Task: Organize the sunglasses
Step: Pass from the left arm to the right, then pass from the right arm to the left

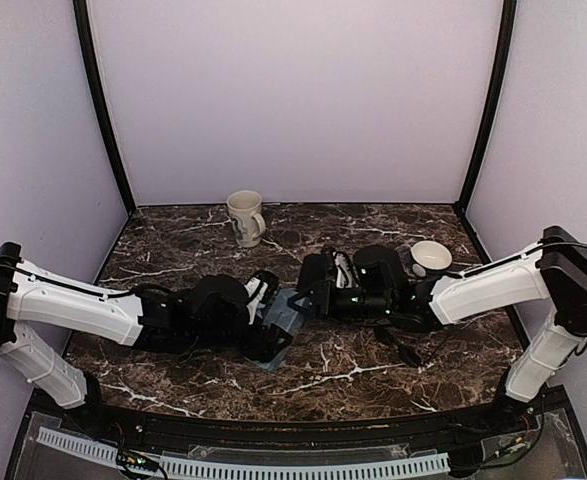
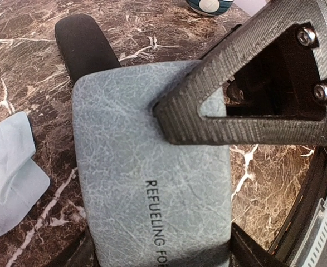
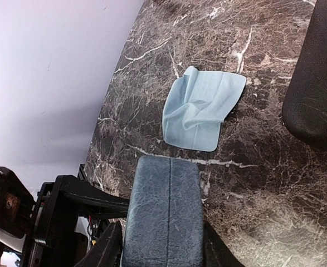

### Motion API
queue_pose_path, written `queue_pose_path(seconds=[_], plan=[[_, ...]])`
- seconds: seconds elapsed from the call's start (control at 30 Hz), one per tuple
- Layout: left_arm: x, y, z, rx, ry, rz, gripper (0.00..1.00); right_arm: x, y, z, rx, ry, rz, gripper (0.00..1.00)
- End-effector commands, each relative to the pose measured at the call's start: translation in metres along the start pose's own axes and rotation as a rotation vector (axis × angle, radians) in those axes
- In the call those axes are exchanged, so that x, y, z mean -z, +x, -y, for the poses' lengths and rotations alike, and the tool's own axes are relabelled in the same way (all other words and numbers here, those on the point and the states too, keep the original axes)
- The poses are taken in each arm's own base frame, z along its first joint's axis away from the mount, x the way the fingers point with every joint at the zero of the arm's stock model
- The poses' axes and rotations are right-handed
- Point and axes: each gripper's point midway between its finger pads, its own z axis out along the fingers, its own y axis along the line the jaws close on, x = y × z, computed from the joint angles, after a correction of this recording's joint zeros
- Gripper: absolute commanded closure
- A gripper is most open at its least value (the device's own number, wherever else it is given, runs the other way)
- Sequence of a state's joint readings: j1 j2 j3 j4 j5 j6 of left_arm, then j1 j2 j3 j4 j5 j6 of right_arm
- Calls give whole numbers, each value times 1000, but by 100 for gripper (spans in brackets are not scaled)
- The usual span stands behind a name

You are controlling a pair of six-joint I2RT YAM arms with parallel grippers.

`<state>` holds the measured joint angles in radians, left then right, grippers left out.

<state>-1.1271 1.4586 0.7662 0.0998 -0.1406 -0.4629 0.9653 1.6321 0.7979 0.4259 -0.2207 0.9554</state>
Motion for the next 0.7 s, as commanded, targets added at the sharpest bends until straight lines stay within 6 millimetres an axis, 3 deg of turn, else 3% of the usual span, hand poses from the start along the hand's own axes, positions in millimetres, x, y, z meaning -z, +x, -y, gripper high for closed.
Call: queue_pose_path(seconds=[0.0, 0.07, 0.17, 0.33, 0.53, 0.67], plan=[[14, -33, 34, -10, 160, 112, 48, 10, -10, -5, 130, 20, 10, 76], [22, -33, 41, -29, 217, 130, 26, 18, -17, -12, 217, 45, -9, 80], [38, -36, 42, -40, 254, 161, 9, 28, -18, -10, 342, 117, -67, 82], [55, -36, 35, -31, 320, 168, 2, 43, -10, -8, 422, 96, -159, 85], [61, -32, 39, 40, 538, 121, 1, 66, 0, -58, 508, -173, -185, 88], [52, -29, 48, 34, 592, 69, 1, 75, -1, -78, 548, -252, -184, 89]])
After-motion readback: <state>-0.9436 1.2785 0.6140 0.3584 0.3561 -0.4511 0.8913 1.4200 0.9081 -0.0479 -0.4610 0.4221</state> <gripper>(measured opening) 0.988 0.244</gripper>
